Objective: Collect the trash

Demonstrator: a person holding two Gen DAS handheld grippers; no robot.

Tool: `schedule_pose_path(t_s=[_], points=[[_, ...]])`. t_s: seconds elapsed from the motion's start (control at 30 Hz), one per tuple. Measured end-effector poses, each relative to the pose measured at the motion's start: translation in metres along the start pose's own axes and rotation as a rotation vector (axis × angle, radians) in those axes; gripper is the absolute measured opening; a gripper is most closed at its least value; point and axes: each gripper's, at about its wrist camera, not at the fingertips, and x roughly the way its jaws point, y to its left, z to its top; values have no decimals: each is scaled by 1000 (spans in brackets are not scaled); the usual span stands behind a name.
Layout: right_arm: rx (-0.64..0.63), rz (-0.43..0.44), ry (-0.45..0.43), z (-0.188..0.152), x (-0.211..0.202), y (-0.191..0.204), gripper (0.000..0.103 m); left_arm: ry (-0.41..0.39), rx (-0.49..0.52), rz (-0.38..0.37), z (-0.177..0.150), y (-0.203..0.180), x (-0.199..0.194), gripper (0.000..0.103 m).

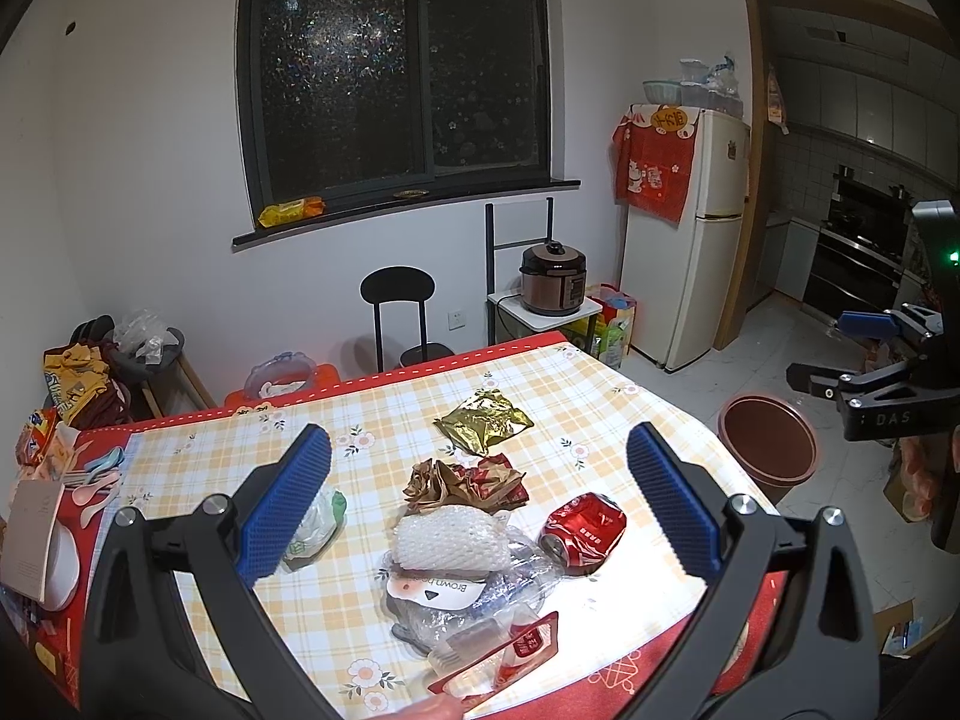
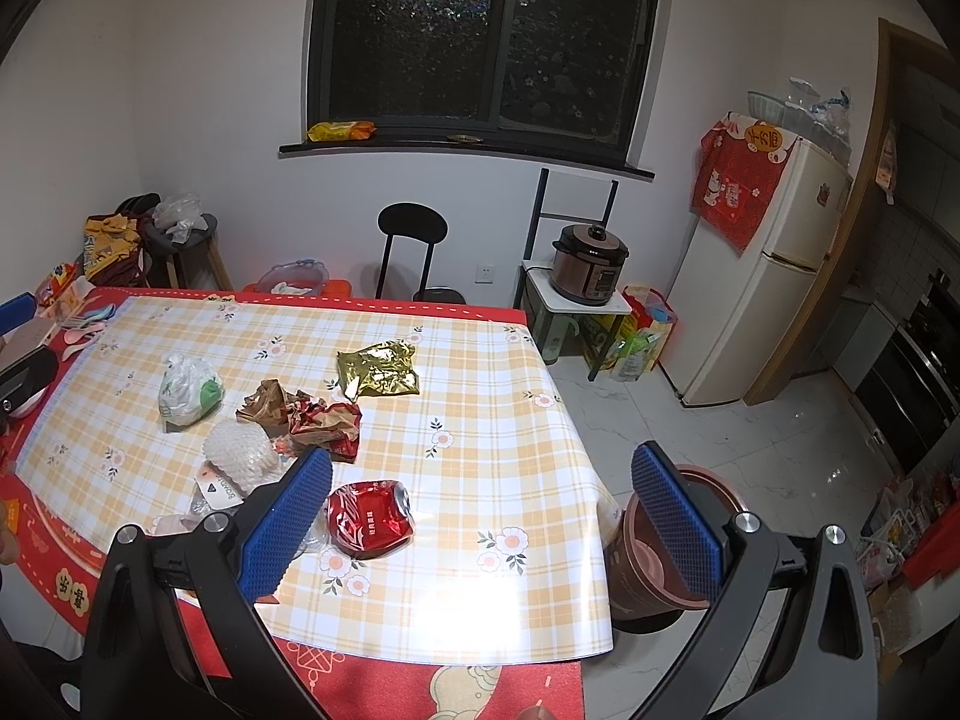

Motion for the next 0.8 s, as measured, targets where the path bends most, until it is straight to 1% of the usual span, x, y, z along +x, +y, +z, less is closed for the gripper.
schedule_pose_path(t_s=[0.8], points=[[-1, 1, 2, 0, 0, 1, 99, 0, -3, -5, 1, 0, 0, 98]])
